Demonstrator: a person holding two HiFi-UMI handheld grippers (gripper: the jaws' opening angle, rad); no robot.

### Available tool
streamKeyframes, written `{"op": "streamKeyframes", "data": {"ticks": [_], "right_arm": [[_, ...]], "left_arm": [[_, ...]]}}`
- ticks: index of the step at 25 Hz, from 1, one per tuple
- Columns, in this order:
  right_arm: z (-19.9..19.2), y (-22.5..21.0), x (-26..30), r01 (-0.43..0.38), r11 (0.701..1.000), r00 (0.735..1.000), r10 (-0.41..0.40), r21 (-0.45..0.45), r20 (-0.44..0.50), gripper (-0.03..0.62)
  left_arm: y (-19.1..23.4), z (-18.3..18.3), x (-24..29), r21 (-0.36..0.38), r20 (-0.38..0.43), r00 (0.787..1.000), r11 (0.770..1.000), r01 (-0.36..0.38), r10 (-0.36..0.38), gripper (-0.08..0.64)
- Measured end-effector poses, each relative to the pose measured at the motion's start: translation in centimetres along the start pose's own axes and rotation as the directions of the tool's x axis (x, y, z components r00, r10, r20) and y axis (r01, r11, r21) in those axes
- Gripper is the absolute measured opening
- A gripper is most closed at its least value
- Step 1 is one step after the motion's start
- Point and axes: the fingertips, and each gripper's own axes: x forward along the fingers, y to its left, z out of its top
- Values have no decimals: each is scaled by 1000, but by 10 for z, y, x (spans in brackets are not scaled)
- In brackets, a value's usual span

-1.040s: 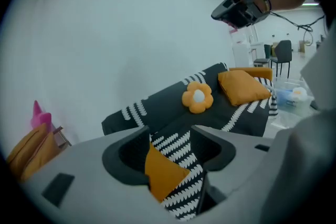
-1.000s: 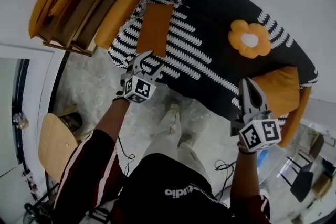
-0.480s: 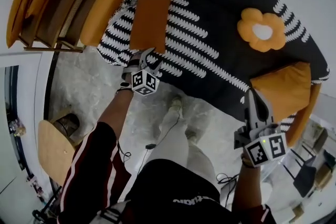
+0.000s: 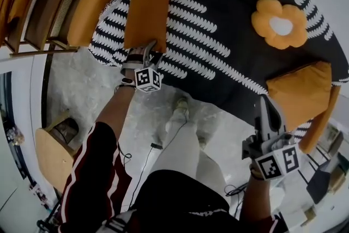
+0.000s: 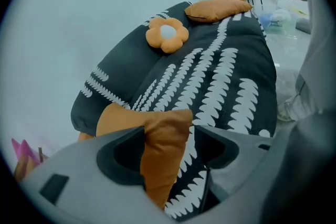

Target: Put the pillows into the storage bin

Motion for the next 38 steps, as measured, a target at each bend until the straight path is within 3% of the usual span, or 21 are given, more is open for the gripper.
{"op": "streamKeyframes", "data": {"ticks": [4,7,11,15,25,38], "right_arm": [[-8,-13,0,14,999,1000,-14,37,2,3],[-9,-22,2,16,998,1000,-17,69,7,3],[-1,-27,1,10,996,1000,-11,94,18,3],[11,-25,-9,18,996,1000,-19,91,17,3],[70,4,-43,30,994,997,-37,107,63,3],[132,19,-129,92,993,983,-102,71,153,3]], "left_arm": [[2,-7,4,63,-22,998,997,-50,52,284],[8,-5,6,60,-30,996,995,-77,79,273],[27,-3,2,19,-46,993,994,-106,107,133],[55,2,-12,-51,-55,991,991,-126,123,71],[141,28,-72,-172,-51,985,970,-173,166,52],[178,86,-170,-318,5,982,931,-180,191,48]]}}
